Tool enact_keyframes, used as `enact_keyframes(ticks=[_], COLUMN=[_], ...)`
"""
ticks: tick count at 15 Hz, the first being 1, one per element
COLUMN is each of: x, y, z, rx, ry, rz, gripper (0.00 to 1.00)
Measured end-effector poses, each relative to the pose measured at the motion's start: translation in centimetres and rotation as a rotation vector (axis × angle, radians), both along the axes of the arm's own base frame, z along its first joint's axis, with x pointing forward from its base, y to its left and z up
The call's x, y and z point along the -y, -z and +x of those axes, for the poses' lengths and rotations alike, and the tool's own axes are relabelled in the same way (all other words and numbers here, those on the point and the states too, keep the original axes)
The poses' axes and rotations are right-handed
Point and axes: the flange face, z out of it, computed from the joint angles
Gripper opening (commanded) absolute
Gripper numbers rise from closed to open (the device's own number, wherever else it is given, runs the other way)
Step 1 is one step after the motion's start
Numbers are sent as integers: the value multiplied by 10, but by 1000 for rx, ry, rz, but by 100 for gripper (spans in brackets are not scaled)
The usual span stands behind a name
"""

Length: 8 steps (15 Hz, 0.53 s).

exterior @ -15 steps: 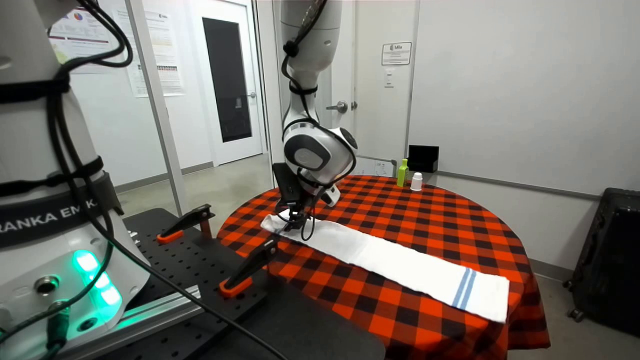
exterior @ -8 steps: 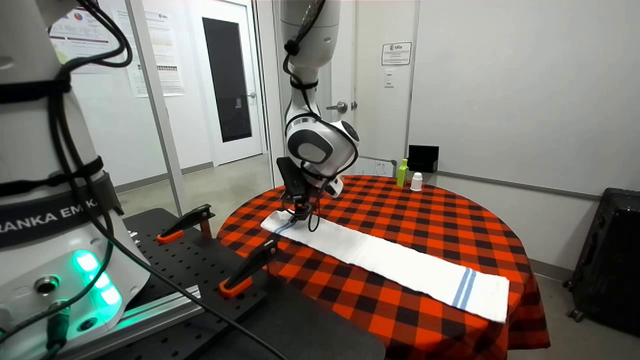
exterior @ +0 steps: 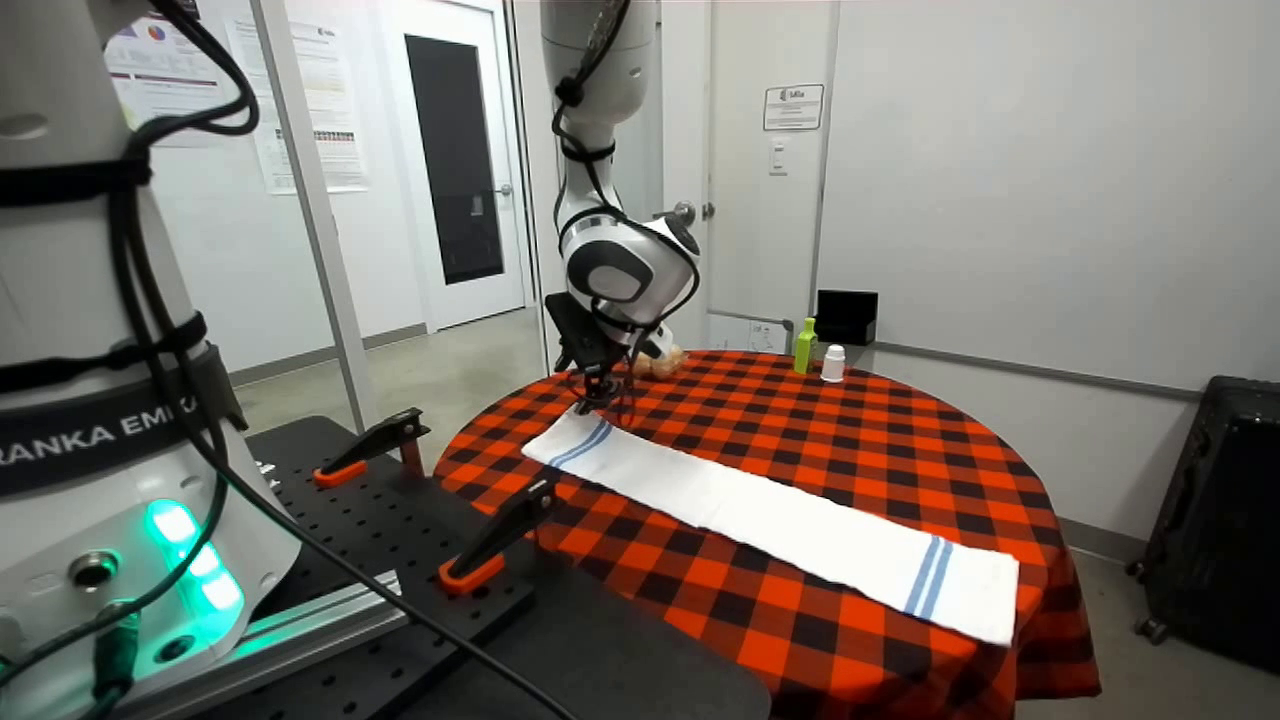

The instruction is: Unfold the towel on the table

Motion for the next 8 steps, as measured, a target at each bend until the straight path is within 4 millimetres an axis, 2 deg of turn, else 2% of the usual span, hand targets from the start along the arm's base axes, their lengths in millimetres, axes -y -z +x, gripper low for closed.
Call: enact_keyframes(ticks=[3, 8], x=[-11, -16], y=[-9, -20], z=[10, 23], rx=[33, 69], ry=[-24, -42], rz=[-3, -6], gripper=[100, 100])
